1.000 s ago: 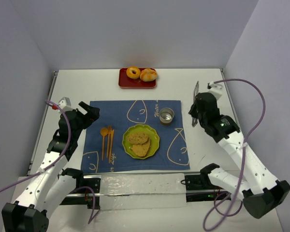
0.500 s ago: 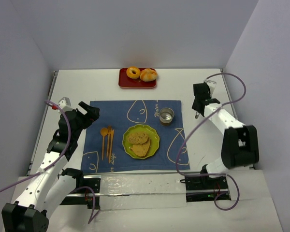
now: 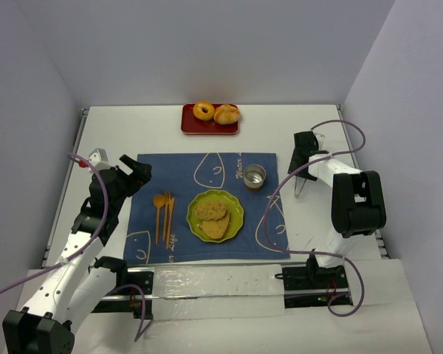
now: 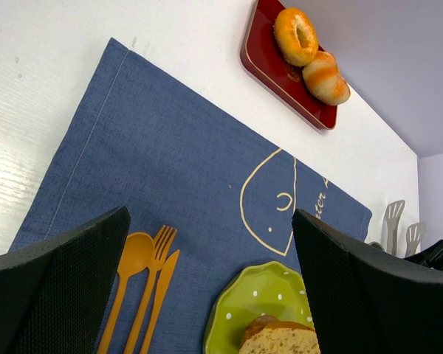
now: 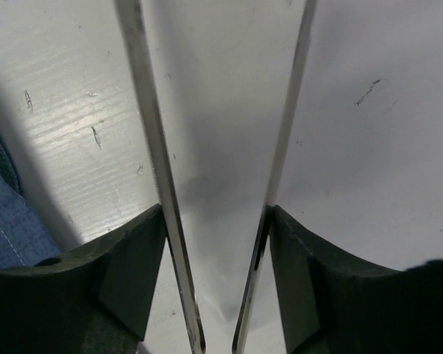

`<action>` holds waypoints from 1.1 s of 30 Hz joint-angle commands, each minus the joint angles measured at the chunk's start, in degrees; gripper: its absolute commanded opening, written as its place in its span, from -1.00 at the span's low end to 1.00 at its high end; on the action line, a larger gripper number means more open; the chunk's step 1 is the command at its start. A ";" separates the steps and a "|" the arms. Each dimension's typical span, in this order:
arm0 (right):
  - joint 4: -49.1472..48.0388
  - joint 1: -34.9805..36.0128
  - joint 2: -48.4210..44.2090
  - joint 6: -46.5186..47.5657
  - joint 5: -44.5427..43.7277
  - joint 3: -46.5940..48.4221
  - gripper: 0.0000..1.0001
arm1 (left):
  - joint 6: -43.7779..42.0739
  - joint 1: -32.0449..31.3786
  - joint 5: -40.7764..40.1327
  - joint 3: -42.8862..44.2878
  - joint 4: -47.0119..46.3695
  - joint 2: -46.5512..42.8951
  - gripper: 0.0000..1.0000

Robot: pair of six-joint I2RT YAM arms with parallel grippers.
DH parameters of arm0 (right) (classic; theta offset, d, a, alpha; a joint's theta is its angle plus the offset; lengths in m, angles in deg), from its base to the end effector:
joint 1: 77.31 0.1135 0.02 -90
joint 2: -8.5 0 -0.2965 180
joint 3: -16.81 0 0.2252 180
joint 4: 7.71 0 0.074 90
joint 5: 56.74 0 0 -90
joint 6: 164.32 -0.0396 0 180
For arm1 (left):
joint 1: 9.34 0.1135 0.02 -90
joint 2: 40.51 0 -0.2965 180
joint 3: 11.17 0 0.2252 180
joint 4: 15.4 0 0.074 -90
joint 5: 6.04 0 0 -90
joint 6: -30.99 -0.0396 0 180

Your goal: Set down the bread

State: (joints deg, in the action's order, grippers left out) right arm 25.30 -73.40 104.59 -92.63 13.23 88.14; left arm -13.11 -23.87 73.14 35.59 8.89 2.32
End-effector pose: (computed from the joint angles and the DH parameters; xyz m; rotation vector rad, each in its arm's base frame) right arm 0.3155 0.0080 0.2199 0.4418 2.4749 -0.2953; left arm 0.1307 -0.0262 0.2912 -0.6512 1.8436 -0.5232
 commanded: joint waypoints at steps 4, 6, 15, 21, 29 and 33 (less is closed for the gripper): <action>2.66 -1.13 0.47 -1.06 1.39 2.24 0.33 | -0.03 0.11 -1.22 0.17 -1.10 -0.30 0.99; 3.36 -1.38 0.28 -1.29 1.95 2.44 0.40 | -0.03 0.11 -1.23 0.24 -1.02 -0.37 0.99; 5.85 -1.67 -8.26 -4.03 0.82 2.31 0.96 | 0.46 0.11 -3.07 0.59 0.25 -0.68 0.98; 4.92 -1.54 -23.39 -6.59 3.22 -2.55 0.97 | 0.24 0.15 -3.67 0.64 0.22 -0.17 0.98; 4.80 -1.17 -34.64 -8.30 5.10 -7.85 1.00 | -0.01 0.11 -4.70 1.66 0.73 2.33 0.99; 2.91 -1.10 -38.72 -9.02 5.00 -9.84 1.00 | 0.06 0.11 -5.54 1.47 1.09 1.02 0.99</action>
State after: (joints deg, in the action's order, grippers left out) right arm 30.01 -74.61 70.27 -100.04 18.02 80.37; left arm -12.93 -23.87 69.32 35.59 10.18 4.76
